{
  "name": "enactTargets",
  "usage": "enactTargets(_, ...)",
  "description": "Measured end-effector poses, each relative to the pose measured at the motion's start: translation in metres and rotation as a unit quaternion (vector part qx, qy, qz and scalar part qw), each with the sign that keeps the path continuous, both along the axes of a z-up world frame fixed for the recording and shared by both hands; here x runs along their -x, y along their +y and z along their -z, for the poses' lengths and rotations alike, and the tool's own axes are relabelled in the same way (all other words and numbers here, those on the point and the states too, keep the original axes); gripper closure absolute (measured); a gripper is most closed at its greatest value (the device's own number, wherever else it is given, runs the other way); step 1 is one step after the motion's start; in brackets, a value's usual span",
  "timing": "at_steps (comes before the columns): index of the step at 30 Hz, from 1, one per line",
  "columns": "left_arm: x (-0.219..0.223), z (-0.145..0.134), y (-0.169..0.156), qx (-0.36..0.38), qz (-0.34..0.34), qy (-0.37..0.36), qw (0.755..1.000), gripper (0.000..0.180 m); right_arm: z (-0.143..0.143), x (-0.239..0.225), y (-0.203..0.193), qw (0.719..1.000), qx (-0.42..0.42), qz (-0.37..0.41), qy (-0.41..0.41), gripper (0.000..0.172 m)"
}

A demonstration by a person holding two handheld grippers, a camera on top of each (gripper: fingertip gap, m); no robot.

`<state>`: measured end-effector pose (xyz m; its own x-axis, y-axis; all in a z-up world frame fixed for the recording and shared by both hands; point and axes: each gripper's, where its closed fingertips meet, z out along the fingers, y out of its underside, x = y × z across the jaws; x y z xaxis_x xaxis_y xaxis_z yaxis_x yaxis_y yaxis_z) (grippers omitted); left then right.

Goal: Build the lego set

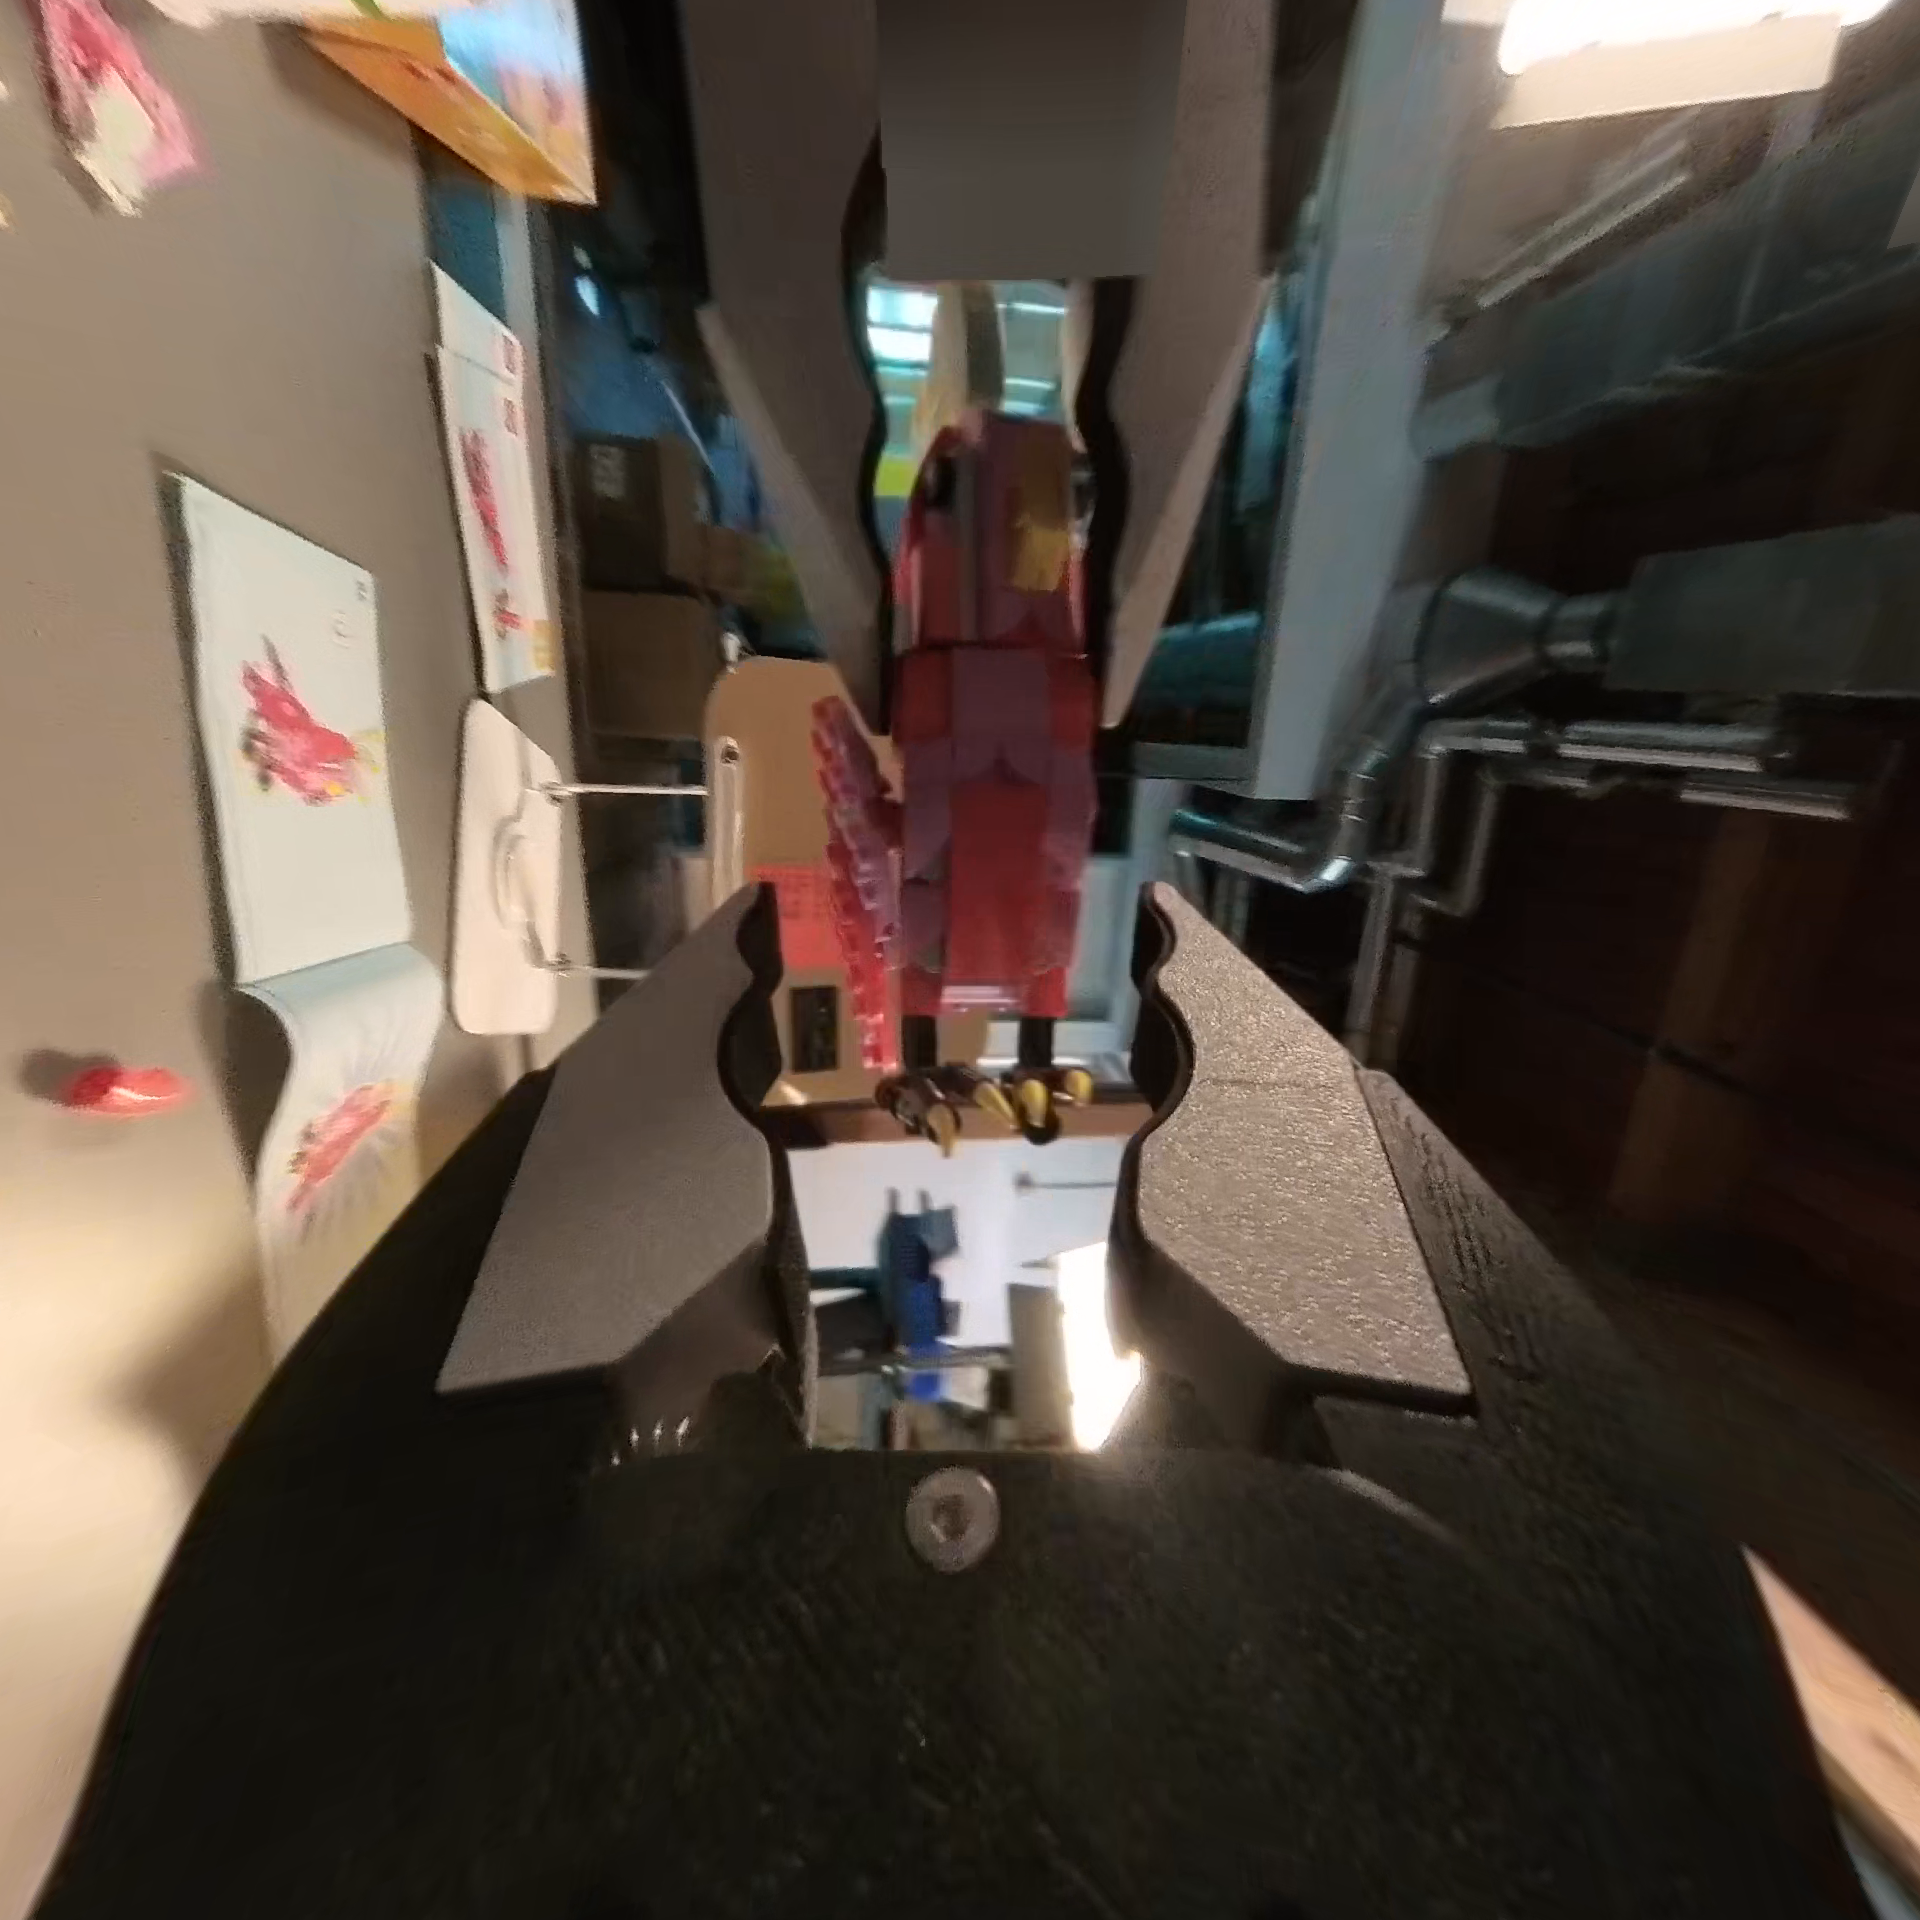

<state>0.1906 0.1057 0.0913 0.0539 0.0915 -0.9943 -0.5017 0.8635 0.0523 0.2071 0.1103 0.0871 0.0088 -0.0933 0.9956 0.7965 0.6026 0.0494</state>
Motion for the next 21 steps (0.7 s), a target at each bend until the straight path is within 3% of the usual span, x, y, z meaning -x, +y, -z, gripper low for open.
enactTargets(3,0.0,0.003,0.006,0.007,-0.009,0.004,1.0,0.146,0.002,0.001,-0.01,0.994,0.1,-0.021,0.027,0.113)
enactTargets(5,-0.001,0.004,0.006,0.009,-0.01,0.006,1.0,0.146,0.002,0.006,-0.013,0.989,0.14,-0.024,0.042,0.13)
enactTargets(13,-0.004,0.005,0.003,0.012,-0.022,0.008,1.0,0.145,0.002,0.016,-0.005,0.988,0.146,0.042,0.02,0.141)
enactTargets(21,-0.006,0.004,0.004,0.008,-0.027,0.003,1.0,0.146,0.002,0.014,0.003,0.99,0.101,0.096,-0.018,0.14)
